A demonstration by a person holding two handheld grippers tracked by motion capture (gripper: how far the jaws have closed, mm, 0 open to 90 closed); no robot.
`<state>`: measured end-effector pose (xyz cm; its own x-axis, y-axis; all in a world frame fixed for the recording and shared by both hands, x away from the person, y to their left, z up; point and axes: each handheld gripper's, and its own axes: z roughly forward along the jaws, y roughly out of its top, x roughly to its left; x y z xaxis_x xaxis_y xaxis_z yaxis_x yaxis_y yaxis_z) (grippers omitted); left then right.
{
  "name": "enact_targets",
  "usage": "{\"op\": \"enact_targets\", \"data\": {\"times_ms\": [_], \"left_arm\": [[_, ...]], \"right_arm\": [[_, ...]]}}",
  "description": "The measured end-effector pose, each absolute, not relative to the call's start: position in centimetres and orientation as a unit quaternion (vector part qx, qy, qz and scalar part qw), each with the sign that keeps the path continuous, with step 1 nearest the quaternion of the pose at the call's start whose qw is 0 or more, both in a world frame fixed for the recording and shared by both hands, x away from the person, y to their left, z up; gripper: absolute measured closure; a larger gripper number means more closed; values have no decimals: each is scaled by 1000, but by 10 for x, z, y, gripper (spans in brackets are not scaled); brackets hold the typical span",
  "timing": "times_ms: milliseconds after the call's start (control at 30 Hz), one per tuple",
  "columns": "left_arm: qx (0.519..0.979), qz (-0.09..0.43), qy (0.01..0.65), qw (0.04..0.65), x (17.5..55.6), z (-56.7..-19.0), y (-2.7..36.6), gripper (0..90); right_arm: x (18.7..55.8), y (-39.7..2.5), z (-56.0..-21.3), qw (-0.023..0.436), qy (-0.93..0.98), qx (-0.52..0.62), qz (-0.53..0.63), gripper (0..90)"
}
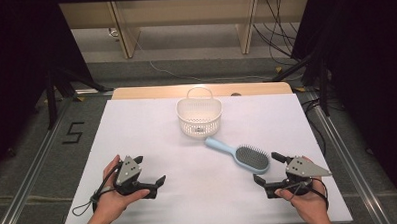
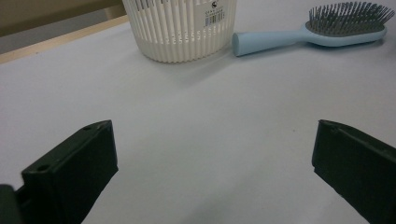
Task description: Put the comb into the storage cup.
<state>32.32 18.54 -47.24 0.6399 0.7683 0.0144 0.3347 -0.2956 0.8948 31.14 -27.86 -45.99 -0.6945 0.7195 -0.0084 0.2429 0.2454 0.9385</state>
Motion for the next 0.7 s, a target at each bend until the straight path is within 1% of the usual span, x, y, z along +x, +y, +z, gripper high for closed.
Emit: {"op": "enact_targets", "data": {"times_ms": [267, 367, 467, 533, 567, 633, 700], "left_arm": [[771, 229, 358, 474, 323, -473, 186, 0], [771, 228, 359, 475, 323, -473, 185, 0], [771, 227, 359, 475, 323, -473, 185, 0], [772, 227, 357, 475, 323, -473, 184, 0], [772, 227, 357, 474, 323, -473, 184, 0], [772, 227, 357, 474, 323, -473, 184, 0], [772, 227, 357, 474, 323, -473, 184, 0]], "right_arm": [[311, -278, -458, 227, 749, 324, 530, 47], [312, -276, -455, 235, 741, 328, 537, 94], [312, -273, -450, 253, 733, 328, 540, 224], [313, -271, -447, 266, 733, 317, 541, 360], [314, -271, -446, 257, 735, 310, 545, 451], [316, -269, -445, 251, 740, 306, 544, 600], [318, -267, -444, 243, 752, 301, 534, 693]]}}
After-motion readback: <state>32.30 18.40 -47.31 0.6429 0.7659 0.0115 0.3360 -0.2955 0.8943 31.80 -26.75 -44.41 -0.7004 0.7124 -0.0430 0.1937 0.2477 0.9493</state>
